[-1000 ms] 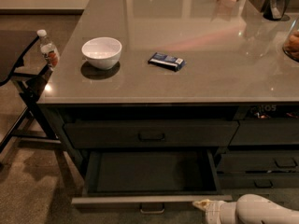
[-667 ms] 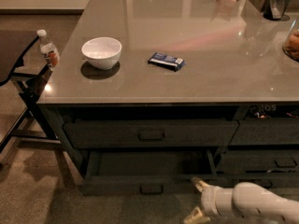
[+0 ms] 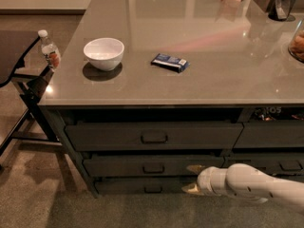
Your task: Close middle drawer
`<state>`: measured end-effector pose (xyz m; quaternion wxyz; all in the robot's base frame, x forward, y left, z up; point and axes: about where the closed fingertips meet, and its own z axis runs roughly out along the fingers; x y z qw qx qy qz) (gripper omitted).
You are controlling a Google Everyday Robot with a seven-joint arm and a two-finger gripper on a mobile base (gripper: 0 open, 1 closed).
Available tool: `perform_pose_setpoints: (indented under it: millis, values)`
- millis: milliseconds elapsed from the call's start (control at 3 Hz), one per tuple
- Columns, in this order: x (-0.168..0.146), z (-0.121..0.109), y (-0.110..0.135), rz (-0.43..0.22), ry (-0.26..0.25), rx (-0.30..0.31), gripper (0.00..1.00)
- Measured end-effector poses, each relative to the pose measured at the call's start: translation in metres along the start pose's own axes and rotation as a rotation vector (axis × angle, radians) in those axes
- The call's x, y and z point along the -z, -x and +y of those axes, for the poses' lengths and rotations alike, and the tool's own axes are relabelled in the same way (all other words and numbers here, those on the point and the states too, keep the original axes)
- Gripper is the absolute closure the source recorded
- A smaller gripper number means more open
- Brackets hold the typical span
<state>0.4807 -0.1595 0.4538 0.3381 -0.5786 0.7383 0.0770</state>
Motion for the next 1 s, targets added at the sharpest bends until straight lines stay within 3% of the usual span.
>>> perform_pose_setpoints:
  millis: [333,667,1000]
  values:
    - [-0.0028,-0.0019,0.0019,0.001,0.001,0.006,0.15]
    - [-0.0028,-0.0019,0.0019,0.001,0.002,0.006,0.0]
    - [-0.0028,-0.0019,0.002,0.001,0.002,0.006,0.0]
